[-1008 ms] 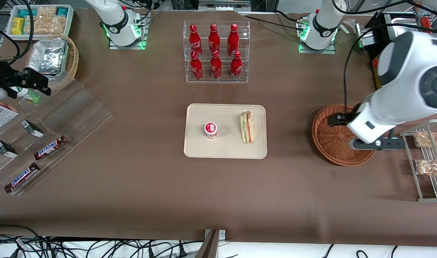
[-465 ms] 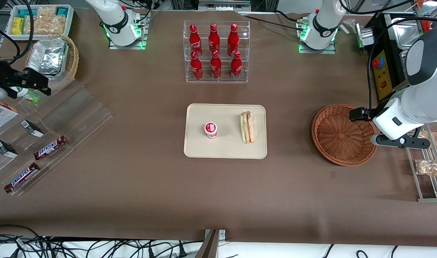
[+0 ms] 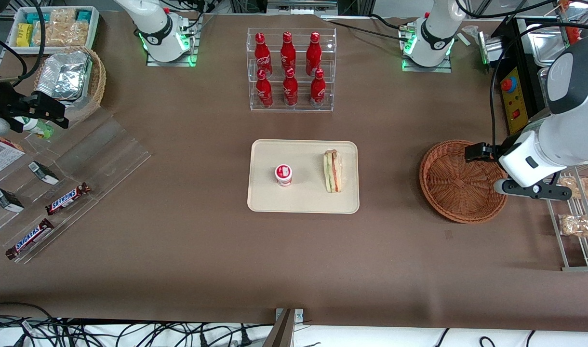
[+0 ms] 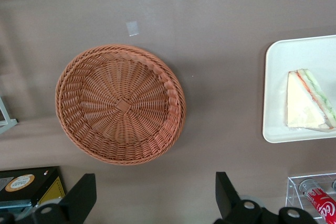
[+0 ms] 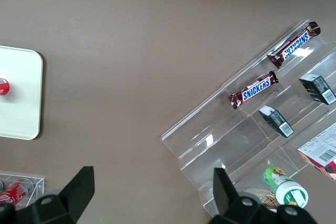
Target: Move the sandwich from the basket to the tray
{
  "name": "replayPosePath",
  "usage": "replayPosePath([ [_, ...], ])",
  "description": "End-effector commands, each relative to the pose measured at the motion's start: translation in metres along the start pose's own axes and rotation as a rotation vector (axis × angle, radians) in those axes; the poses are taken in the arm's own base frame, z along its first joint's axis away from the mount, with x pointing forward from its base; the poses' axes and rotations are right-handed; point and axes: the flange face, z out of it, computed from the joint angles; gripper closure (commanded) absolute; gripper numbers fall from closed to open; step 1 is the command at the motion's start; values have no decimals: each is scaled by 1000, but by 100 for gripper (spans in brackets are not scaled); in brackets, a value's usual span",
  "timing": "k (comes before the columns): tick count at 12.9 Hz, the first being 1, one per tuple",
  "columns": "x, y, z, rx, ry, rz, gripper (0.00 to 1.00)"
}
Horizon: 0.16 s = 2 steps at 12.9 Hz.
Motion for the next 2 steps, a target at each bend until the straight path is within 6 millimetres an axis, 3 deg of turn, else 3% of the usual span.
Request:
replayPosePath([
  [1, 3, -17, 1, -16, 8, -3, 0],
  [2, 5, -18, 1, -14, 23, -5, 0],
])
